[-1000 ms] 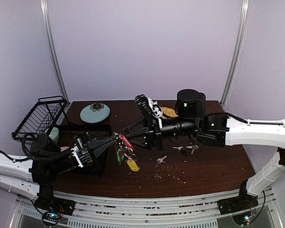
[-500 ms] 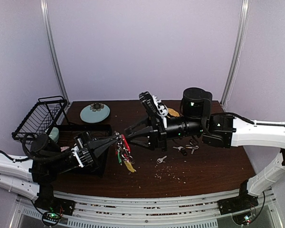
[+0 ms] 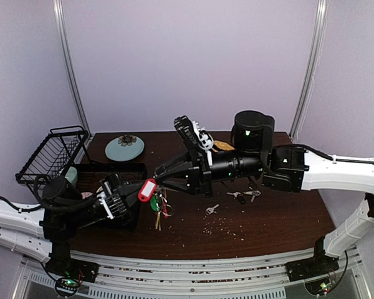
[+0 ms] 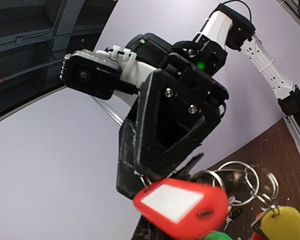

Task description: Put the keys on the keyring

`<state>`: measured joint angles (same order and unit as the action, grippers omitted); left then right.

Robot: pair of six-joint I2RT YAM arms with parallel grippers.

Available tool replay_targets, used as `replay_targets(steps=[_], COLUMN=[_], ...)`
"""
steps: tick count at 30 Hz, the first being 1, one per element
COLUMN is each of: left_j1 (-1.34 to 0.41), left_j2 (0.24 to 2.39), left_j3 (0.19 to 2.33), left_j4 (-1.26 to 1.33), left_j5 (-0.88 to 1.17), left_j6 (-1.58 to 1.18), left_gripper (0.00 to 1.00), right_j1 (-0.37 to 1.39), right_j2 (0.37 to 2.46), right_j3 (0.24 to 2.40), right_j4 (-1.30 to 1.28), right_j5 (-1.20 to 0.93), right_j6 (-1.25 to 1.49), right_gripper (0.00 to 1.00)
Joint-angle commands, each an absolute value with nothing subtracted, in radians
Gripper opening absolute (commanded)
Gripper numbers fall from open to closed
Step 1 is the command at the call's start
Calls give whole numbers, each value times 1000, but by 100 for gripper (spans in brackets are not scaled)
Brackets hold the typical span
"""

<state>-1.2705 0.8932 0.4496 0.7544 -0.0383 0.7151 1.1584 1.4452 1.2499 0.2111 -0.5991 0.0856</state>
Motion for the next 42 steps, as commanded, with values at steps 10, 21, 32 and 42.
replay_targets(steps=[10,21,32,42], left_j1=[-1272,-1272,-1272,-1270], left_j2=[911,898,878,885], left_j3=[417,453,464,475], left_j4=[941,881,849,851], left_j5=[47,-2,114,103], left_j6=[484,474,416,405], left_gripper=[0,0,0,0], right_j1=[1196,1171,1192,1206], right_j2=[1494,1381,1428,1423], right_j3=[1429,1415,1436,1381], right_j4=[77,-100,-216,-150], right_j5=[-526,-432,-531,-524], right_j6=[62,-70,-232,-246], right_gripper=[42,33,18,21])
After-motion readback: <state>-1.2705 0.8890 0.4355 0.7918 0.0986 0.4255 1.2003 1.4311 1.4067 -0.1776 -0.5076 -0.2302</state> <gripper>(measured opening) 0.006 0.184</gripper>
